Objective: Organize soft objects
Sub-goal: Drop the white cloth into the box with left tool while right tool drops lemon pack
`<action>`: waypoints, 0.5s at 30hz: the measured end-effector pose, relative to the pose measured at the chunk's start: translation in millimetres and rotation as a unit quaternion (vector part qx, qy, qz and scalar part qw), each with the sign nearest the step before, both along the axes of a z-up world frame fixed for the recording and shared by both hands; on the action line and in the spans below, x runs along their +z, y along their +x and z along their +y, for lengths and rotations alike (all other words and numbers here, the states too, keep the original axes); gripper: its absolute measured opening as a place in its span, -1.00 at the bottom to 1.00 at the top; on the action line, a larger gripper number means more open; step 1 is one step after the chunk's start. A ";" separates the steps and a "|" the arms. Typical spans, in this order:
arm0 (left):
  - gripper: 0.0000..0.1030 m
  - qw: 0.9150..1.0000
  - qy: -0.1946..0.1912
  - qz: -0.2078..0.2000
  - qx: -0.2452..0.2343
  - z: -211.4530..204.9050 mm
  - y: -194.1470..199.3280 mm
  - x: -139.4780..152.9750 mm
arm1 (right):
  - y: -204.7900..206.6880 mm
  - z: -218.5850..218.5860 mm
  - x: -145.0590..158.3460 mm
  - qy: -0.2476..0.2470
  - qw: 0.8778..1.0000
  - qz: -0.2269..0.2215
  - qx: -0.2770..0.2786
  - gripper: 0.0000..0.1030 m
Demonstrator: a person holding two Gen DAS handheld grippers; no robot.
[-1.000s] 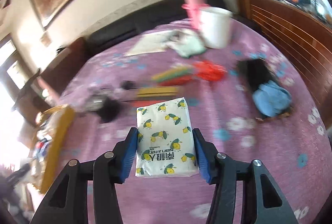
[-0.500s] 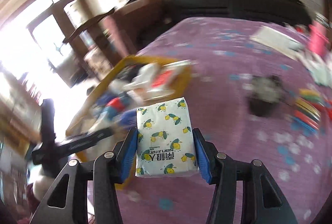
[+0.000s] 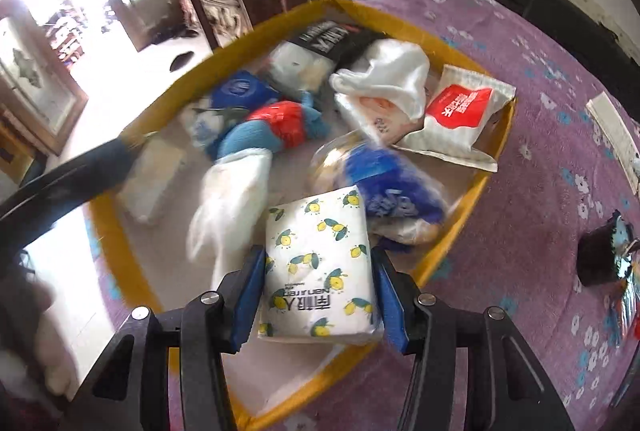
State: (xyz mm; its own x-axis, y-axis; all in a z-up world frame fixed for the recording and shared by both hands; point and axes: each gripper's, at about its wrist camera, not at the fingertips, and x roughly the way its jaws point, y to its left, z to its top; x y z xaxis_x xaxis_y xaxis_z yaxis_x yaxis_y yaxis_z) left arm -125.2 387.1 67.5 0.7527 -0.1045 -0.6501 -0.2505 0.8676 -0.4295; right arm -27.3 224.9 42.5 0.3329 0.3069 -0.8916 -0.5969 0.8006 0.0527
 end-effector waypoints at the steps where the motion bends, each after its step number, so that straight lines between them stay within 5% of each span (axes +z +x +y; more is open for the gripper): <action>1: 0.50 1.000 0.010 0.000 0.004 0.5 -1.7 1.0 | 4.7 1.0 -2.2 -0.002 1.000 -0.002 -0.003 0.10; 10: 0.50 0.998 0.065 0.009 0.005 -13.0 -2.0 3.6 | 19.4 1.7 -3.5 0.028 0.999 -0.034 -0.019 0.18; 15: 0.53 0.996 0.087 0.016 -0.004 -30.0 -0.2 7.2 | -5.4 -20.9 28.5 0.076 0.994 -0.080 -0.016 0.65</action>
